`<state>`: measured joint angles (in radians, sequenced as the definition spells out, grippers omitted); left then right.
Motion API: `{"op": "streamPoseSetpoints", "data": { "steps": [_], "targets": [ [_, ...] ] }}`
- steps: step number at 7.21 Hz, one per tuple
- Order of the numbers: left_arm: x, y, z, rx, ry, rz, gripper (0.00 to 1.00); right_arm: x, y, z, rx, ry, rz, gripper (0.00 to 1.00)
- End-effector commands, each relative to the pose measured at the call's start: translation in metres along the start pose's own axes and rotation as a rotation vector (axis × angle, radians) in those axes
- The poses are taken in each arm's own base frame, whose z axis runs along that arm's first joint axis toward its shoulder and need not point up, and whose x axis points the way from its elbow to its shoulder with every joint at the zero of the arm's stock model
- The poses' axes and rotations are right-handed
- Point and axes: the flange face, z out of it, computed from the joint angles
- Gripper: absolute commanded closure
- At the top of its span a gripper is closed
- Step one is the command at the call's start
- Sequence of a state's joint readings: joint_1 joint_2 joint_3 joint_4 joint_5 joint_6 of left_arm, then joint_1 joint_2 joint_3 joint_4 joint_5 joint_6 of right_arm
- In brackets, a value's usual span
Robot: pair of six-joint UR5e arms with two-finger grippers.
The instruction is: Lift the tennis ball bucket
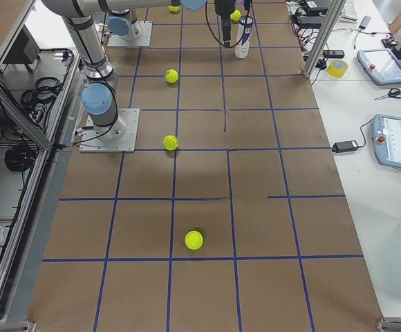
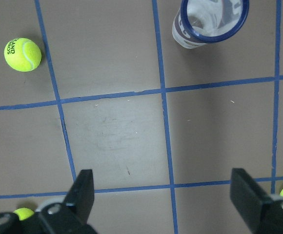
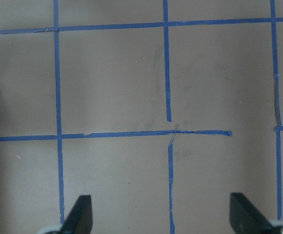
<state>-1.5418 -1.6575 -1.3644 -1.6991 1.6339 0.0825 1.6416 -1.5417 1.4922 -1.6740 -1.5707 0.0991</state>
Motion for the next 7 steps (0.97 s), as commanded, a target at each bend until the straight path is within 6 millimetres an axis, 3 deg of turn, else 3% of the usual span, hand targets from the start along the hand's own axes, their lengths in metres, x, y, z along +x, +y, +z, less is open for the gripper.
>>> {"op": "streamPoseSetpoints", "data": {
  "steps": [1, 3, 7],
  "targets": [
    [-0.013, 0.017, 0.005, -0.003, 0.062, 0.009, 0.00, 0.000, 0.000, 0.000, 0.001, -0.002, 0.001, 0.00],
    [-0.044, 0.019, 0.008, 0.003, 0.074, 0.020, 0.00, 0.000, 0.000, 0.000, -0.001, 0.000, 0.001, 0.00],
    [-0.042, 0.014, 0.014, 0.017, 0.071, 0.009, 0.00, 0.000, 0.000, 0.000, 0.001, 0.000, 0.001, 0.00]
  ]
}}
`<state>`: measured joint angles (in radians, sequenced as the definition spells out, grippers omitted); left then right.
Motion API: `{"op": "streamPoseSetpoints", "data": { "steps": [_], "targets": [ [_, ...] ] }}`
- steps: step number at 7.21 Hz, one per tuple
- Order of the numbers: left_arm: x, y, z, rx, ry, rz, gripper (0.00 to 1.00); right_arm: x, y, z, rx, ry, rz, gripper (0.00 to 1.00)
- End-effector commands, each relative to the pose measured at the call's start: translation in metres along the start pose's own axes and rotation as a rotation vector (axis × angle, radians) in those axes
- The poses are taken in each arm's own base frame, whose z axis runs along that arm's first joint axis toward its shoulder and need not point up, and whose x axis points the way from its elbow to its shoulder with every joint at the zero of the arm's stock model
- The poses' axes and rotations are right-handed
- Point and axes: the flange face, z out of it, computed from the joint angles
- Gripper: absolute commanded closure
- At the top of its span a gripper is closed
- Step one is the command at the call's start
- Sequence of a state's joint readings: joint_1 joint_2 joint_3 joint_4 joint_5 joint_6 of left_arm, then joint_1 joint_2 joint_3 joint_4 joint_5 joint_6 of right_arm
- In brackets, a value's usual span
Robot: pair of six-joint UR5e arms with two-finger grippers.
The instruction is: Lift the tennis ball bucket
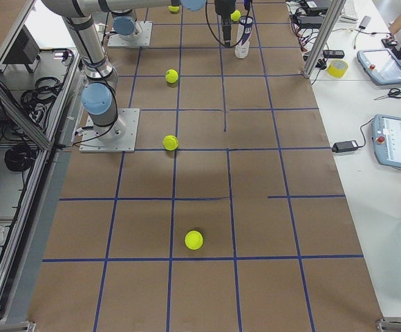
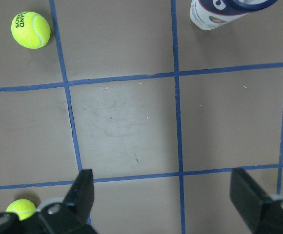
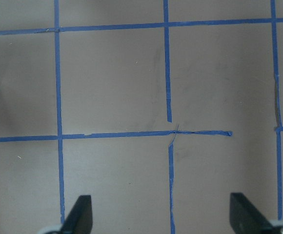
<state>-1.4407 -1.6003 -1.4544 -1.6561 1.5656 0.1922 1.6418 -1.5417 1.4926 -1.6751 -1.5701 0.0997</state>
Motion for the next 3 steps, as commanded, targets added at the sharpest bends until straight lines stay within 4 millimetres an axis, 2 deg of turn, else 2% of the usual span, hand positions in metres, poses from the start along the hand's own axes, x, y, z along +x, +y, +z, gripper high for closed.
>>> {"op": "streamPoseSetpoints", "data": {
  "steps": [1, 3],
  "targets": [
    [0.0007, -0.0009, 0.0039, -0.004, 0.003, 0.001, 0.00, 0.0003, -0.0001, 0.0000, 0.000, 0.001, 0.000, 0.00],
    [0.0025, -0.0005, 0.0061, -0.008, 0.006, 0.004, 0.00, 0.0003, 0.0001, 0.0002, -0.001, 0.001, 0.000, 0.00]
  ]
}}
